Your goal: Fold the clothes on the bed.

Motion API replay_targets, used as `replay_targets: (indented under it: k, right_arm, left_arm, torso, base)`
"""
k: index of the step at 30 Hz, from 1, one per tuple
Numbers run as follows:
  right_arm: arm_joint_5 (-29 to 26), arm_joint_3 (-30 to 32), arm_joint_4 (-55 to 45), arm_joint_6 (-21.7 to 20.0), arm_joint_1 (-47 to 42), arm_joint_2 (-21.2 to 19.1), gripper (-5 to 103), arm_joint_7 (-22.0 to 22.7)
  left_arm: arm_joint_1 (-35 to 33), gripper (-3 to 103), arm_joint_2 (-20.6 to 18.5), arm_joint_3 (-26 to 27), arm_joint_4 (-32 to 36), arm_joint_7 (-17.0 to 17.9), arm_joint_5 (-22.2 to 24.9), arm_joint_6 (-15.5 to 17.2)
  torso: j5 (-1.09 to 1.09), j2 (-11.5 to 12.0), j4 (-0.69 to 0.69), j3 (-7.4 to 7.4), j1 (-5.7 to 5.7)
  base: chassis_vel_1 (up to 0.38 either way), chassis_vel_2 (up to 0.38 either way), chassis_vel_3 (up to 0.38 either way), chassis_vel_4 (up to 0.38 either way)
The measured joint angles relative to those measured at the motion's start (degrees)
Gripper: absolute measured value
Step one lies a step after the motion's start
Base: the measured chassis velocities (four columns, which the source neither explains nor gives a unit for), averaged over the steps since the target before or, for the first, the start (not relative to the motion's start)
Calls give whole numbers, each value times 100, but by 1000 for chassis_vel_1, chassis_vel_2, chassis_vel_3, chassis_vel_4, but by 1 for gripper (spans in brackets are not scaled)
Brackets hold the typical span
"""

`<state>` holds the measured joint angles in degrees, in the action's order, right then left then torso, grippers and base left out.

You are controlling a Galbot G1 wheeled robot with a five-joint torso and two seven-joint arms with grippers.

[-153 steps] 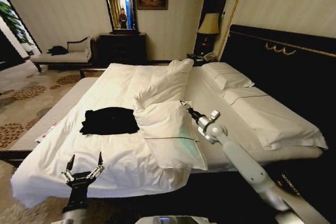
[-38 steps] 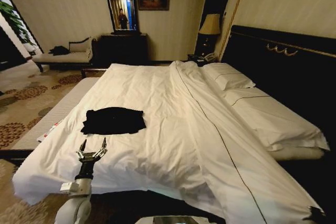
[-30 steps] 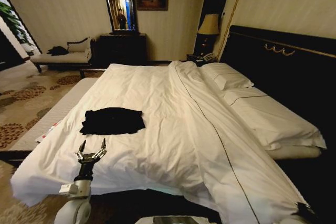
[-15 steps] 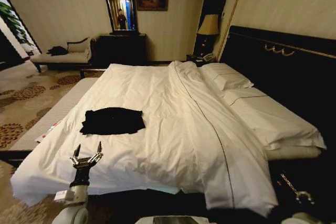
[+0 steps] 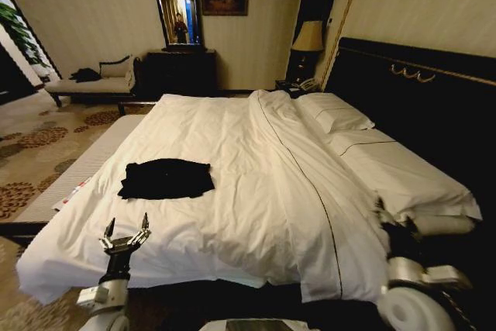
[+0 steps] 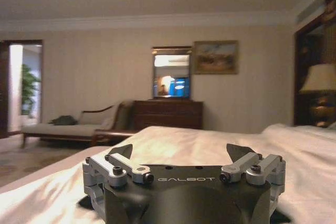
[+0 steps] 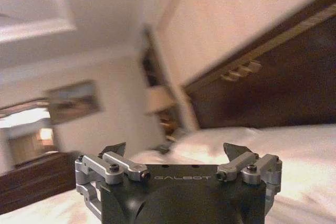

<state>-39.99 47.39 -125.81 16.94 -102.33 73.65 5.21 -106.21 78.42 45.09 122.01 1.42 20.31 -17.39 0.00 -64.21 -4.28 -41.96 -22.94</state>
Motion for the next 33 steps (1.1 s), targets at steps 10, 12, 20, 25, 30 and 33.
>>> replay_targets:
  k: [10,12,20,25,30,33]
  right_arm:
    - [1703,-41,680,799,120,-835,100,-1194]
    - [1996,-62,697,878,107,-977,100,-1392]
    - [1322,-297,224,317,-92,-1155,100,-1235]
    - [840,-497,-193,-267,-180,-1336,100,-829]
    - [889,-514,-215,-389,-230,-1391,100,-683]
    - [954,-515,-194,-397,-282,-1357,100,-637]
  left_arm:
    - [-375,100,197,-177,761,-718,3,-325]
    - [-437,100,287,-234,827,-718,-164,-298]
    - [-613,100,421,-265,989,-693,-337,-344]
    - [-655,100,440,-241,1097,-627,-331,-320]
    - [-688,100,449,-259,1103,-617,-363,-339]
    - [-688,100,439,-257,1103,-604,-361,-358]
  torso:
    - [1,0,4,0,0]
    - [0,0,4,0,0]
    - [-1,0,2,0,0]
    - [-1,0,3,0,0]
    - [-1,0,3,0,0]
    - [0,0,3,0,0]
  base:
    - [0,0,0,0]
    - [0,0,0,0]
    - [0,0,0,0]
    - [0,0,0,0]
    - [0,0,0,0]
    - [0,0,0,0]
